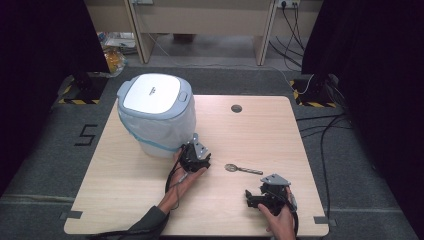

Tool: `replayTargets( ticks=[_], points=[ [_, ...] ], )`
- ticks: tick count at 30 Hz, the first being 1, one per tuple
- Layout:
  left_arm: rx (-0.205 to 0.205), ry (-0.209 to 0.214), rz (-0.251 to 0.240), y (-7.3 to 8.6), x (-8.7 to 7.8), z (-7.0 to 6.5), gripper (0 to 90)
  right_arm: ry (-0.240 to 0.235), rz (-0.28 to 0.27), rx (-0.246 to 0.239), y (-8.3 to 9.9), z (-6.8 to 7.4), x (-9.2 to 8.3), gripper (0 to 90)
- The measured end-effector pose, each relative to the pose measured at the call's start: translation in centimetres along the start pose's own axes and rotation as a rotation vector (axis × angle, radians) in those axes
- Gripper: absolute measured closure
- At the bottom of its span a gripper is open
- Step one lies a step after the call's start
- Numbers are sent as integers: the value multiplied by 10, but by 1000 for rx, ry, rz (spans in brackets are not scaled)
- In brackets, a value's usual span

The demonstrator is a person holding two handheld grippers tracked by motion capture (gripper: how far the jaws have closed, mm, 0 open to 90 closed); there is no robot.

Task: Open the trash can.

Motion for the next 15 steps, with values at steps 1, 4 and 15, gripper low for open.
replayTargets(
  ticks=[1,4,15],
  points=[
    [-2,-1,4,0,0,0,295,0,0,0,0,0,0,4],
    [-5,-1,15,0,1,1,305,-2,1,-3,0,0,0,4],
    [-14,4,34,0,2,2,336,-2,1,-4,0,0,0,4]
  ],
)
Point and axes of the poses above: each handheld gripper's, and its own axes: x roughly forward along the jaws, y roughly out of its underside, z roughly to its left, the point moved 2 cm from there along x, roughly forward along the jaws, and after that the axes turned 9 degrees about -z, right-handed, at the moved point
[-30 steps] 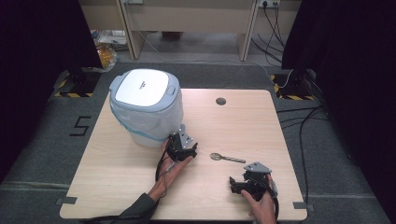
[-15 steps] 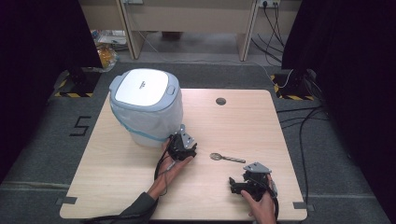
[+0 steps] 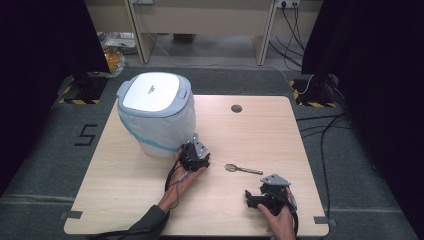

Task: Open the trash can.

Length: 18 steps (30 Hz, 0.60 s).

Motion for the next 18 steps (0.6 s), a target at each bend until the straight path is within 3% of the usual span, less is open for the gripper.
replayTargets(
  ticks=[18],
  points=[
    [-40,9,18,1,1,5,389,0,3,1,0,1,0,4]
  ],
)
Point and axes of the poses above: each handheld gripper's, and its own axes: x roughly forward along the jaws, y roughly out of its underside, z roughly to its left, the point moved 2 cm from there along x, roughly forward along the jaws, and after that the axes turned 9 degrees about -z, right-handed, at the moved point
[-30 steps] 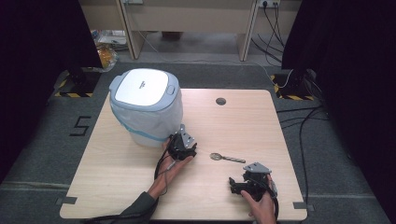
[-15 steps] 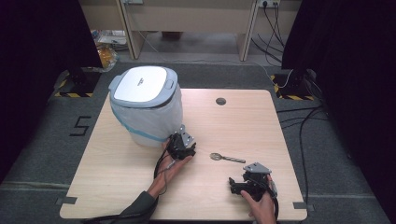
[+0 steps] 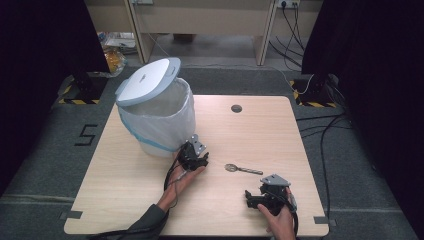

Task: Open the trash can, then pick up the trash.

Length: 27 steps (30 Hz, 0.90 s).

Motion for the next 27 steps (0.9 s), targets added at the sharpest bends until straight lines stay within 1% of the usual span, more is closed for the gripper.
replayTargets(
  ticks=[7,23,24,25,26,27],
  points=[
    [-13,7,6,0,0,1,399,0,0,0,0,0,0,4],
    [-10,8,5,0,0,3,420,1,0,1,0,0,0,5],
    [-11,8,5,0,0,3,421,1,0,7,0,1,0,10],
    [-11,7,5,0,0,3,422,-2,-3,5,0,0,-1,28],
    [-6,8,10,0,0,3,422,-2,-13,3,0,-1,-2,72],
    [-10,7,6,0,0,3,423,-1,-31,17,0,-1,-3,145]
  ],
)
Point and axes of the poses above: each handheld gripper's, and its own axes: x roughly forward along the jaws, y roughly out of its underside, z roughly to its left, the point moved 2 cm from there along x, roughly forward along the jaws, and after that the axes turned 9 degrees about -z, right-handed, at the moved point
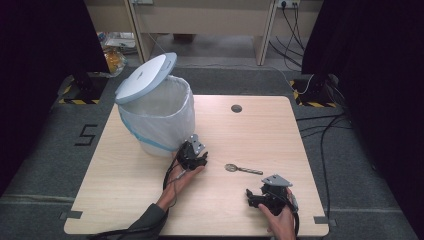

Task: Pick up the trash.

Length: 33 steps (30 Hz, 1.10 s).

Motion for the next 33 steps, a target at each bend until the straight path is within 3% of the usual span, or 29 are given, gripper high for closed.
replayTargets(
  ticks=[1,2,4,9,14,17,20,25,30,33],
  points=[
    [5,1,4,0,0,0,423,-11,-18,7,-1,-2,-1,204],
    [5,1,5,0,0,0,423,-28,-43,24,-1,-3,-2,146],
    [10,0,7,0,0,1,423,-26,-49,26,-1,-3,-2,151],
    [5,1,8,0,0,0,423,-82,-100,-9,-5,-1,-2,151],
    [9,0,7,0,0,1,423,-130,-132,-82,-23,4,1,179],
    [9,-1,5,0,0,1,423,-172,-137,-152,-38,8,9,271],
    [9,-1,5,0,0,1,423,-222,-124,-197,-50,11,19,339],
    [10,0,5,0,0,1,423,-265,-81,-265,-60,13,38,438],
    [9,2,7,0,0,1,423,-282,-47,-288,-64,9,54,519],
    [10,0,6,0,0,1,424,-308,-33,-268,-65,5,60,559]
  ],
)
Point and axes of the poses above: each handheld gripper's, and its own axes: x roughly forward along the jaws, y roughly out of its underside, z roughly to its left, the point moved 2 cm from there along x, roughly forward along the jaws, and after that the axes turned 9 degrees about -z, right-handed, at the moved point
